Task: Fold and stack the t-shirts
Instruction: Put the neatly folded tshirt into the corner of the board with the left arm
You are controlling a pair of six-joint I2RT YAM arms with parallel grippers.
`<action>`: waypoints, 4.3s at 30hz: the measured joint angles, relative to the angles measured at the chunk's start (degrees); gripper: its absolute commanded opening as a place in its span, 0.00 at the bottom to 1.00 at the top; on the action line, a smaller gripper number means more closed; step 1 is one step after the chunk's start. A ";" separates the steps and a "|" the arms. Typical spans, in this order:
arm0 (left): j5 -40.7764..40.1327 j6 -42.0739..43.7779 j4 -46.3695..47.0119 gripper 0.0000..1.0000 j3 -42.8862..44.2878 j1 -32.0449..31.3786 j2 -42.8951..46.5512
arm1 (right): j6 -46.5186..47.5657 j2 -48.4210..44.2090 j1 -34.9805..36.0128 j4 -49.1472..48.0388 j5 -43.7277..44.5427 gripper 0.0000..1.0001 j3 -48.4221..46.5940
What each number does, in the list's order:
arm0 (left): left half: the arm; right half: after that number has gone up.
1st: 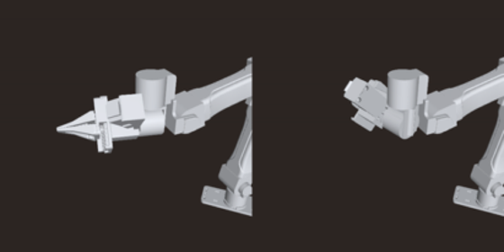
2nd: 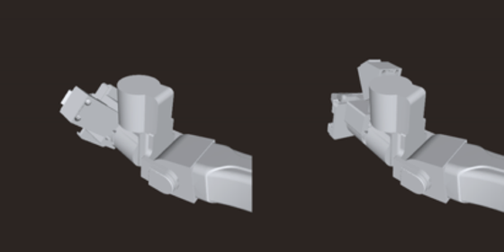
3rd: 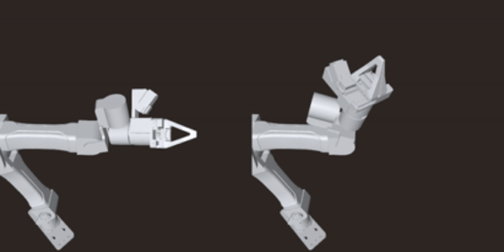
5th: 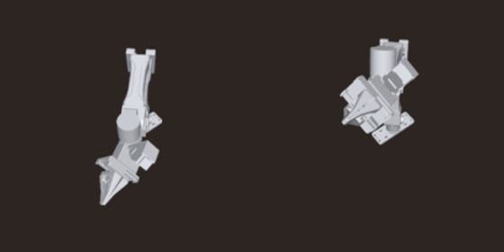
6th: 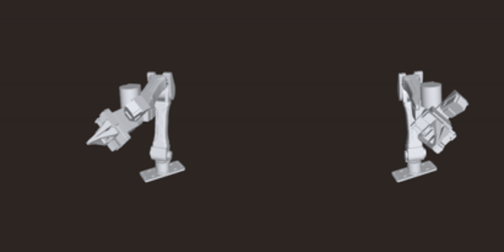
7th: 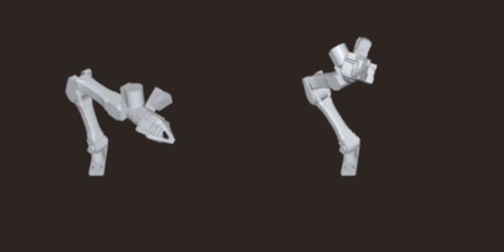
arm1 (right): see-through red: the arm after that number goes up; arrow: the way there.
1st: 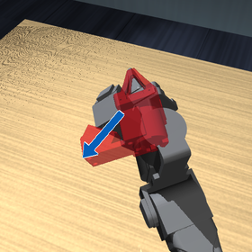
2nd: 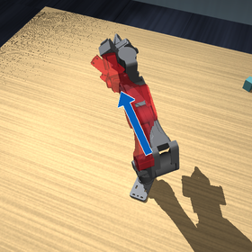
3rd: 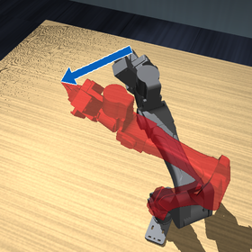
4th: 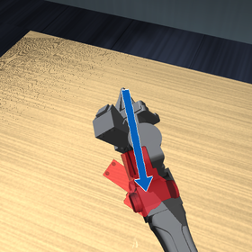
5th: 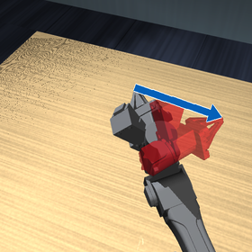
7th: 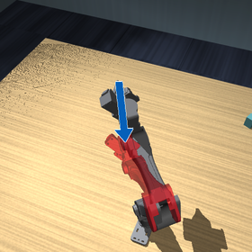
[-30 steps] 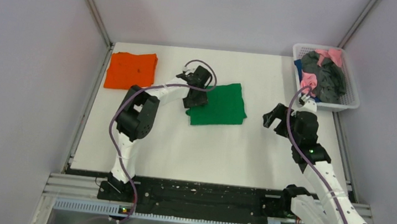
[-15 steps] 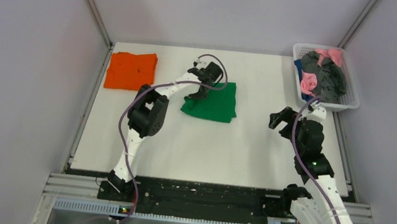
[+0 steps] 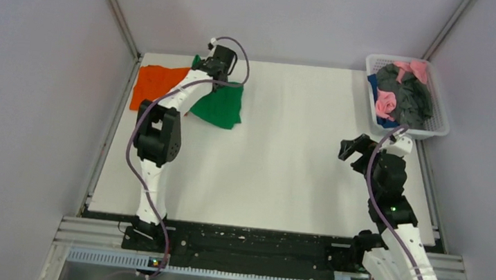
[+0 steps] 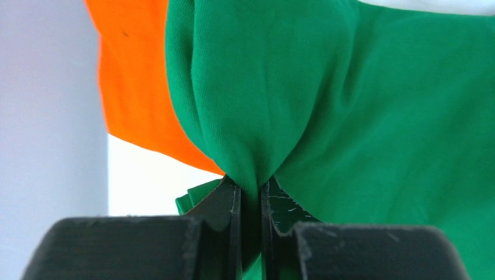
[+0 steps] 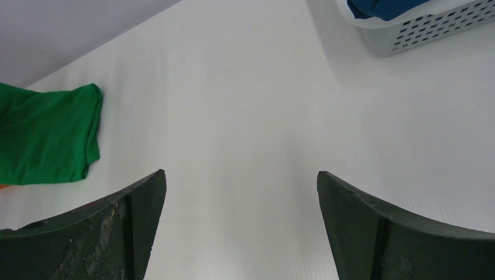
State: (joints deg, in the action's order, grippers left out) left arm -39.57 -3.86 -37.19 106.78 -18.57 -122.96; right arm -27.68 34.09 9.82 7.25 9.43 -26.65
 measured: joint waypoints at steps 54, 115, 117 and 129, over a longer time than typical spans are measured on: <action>16.50 9.20 10.75 0.98 -0.50 24.57 1.05 | -0.70 4.57 -0.15 -1.99 2.99 0.99 0.04; 61.33 -27.54 26.80 0.99 18.43 22.99 -22.91 | -1.42 8.02 -0.15 3.58 4.66 0.99 -0.13; 61.35 -28.04 26.86 0.99 19.63 22.91 -23.61 | -1.42 7.98 -0.15 3.50 4.83 0.99 -0.13; 59.19 -27.87 17.77 0.99 10.73 20.68 -8.44 | -1.51 10.82 -0.15 6.99 4.57 0.99 -2.21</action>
State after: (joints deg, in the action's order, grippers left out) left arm 19.62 -31.73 -19.42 117.51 2.11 -131.39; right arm -29.19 44.91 9.67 14.24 14.00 -28.86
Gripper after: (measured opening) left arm 0.987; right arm 0.987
